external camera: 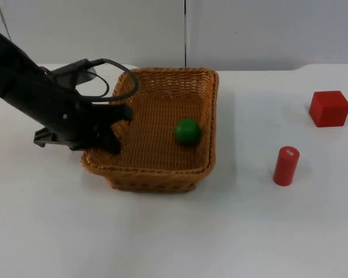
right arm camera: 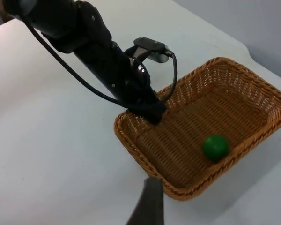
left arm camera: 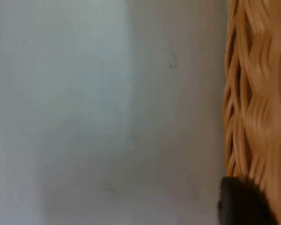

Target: Pick up the basket with the left hand and place the object to the left of the red cylinder into the basket with the right hand.

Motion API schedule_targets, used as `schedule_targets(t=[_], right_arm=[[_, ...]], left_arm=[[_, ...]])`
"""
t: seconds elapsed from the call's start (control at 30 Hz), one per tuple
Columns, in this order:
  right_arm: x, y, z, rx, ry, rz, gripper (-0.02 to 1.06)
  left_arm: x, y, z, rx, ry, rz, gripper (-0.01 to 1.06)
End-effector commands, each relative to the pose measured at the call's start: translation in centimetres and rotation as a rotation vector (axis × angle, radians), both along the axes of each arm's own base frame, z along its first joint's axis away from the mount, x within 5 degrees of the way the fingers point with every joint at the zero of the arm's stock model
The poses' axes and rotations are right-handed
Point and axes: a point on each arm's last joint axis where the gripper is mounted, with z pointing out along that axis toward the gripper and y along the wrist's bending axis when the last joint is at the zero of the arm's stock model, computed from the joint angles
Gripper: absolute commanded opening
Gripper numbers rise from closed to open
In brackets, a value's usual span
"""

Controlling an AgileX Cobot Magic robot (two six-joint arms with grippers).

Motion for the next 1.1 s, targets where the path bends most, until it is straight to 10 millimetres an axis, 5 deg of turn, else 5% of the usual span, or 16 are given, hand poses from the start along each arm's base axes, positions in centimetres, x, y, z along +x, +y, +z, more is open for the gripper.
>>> schedule_targets(t=[0.0, 0.07, 0.1, 0.2, 0.33, 0.5, 0.6, 0.63, 0.77, 1.07], right_arm=[[-0.1, -0.2, 0.0, 0.0, -0.003, -0.007, 0.72], [0.0, -0.3, 0.0, -0.015, -0.02, -0.008, 0.72], [0.0, -0.3, 0.0, -0.015, -0.02, -0.008, 0.72], [0.2, -0.4, 0.0, -0.039, -0.042, -0.011, 0.72], [0.2, -0.4, 0.1, -0.037, -0.052, -0.011, 0.72], [0.4, -0.6, 0.2, -0.058, -0.096, -0.013, 0.72], [0.5, -0.5, 0.4, -0.054, -0.11, -0.013, 0.72], [0.5, -0.5, 0.4, -0.054, -0.11, -0.013, 0.72], [0.5, -0.5, 0.5, -0.041, -0.124, -0.011, 0.72], [-0.2, -1.0, 1.0, -0.013, -0.135, -0.012, 0.72]], left_arm=[[0.3, -0.2, 0.2, -0.008, -0.015, 0.024, 0.28], [0.2, -0.2, 0.2, -0.007, -0.011, 0.01, 0.6], [0.2, -0.2, 0.2, -0.007, -0.011, 0.01, 0.6], [0.1, -0.1, 0.4, 0.018, -0.021, -0.025, 1.05], [0.2, 0.2, 2.1, 0.066, -0.077, -0.072, 1.05], [-0.2, 1.6, 7.1, 0.09, -0.145, -0.076, 1.05], [-1.4, 2.3, 11.7, 0.093, -0.188, -0.07, 1.05], [-1.4, 2.3, 11.7, 0.093, -0.188, -0.07, 1.05], [-4.5, 3.1, 16.4, 0.145, -0.285, -0.06, 1.05], [-11.0, 3.8, 22.3, 0.128, -0.437, -0.057, 1.05]])
